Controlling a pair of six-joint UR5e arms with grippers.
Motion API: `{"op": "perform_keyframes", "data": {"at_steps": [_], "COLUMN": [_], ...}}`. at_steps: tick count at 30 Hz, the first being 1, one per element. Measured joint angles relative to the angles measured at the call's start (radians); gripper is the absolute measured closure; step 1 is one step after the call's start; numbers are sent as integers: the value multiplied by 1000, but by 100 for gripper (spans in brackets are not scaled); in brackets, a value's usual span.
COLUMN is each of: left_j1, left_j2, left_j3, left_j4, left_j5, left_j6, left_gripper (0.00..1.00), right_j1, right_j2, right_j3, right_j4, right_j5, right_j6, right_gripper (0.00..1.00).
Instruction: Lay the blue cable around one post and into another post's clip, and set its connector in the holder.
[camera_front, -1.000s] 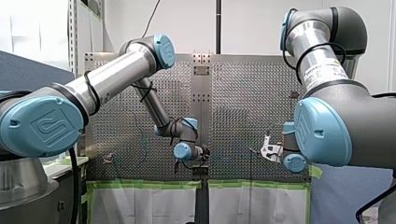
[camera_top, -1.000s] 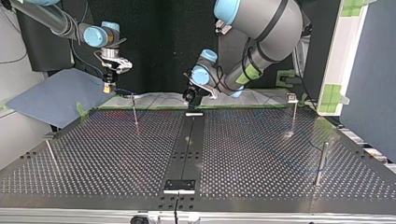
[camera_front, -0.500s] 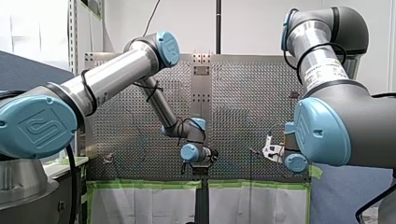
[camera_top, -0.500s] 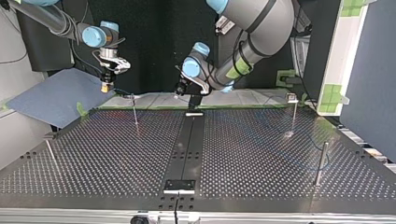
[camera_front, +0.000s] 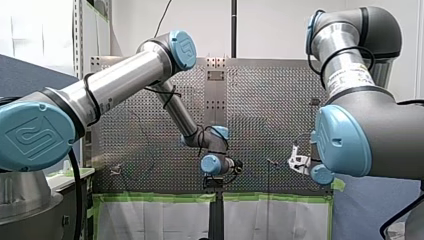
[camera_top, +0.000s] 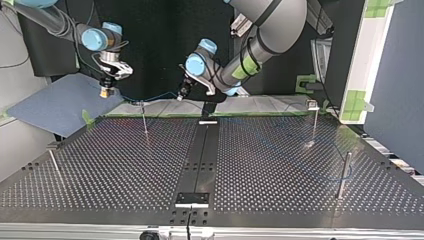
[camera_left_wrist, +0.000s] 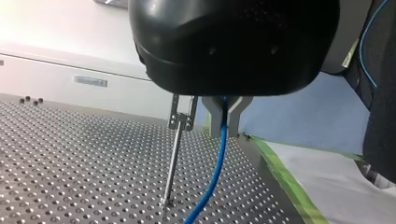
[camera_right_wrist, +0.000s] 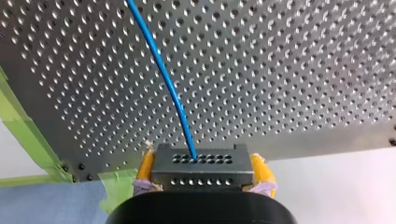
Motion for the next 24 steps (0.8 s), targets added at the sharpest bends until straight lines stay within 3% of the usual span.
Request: {"op": "perform_keyframes", "data": {"at_steps": [10,24], "left_j1": [-18,-49], "left_j2": [-2,-39], "left_j3": [18,111], "left_j4": [-8,-97], "left_j5": [-11,-35], "left_j6": [-24,-25], "left_gripper": [100,100], "right_j1": [-31,-56], "right_j2": [0,0], "right_j3": [-22,-73], "right_j4": [27,100], "right_j5": [-3,-29], "right_j6": [3,4], "right_gripper": [98,98]}}
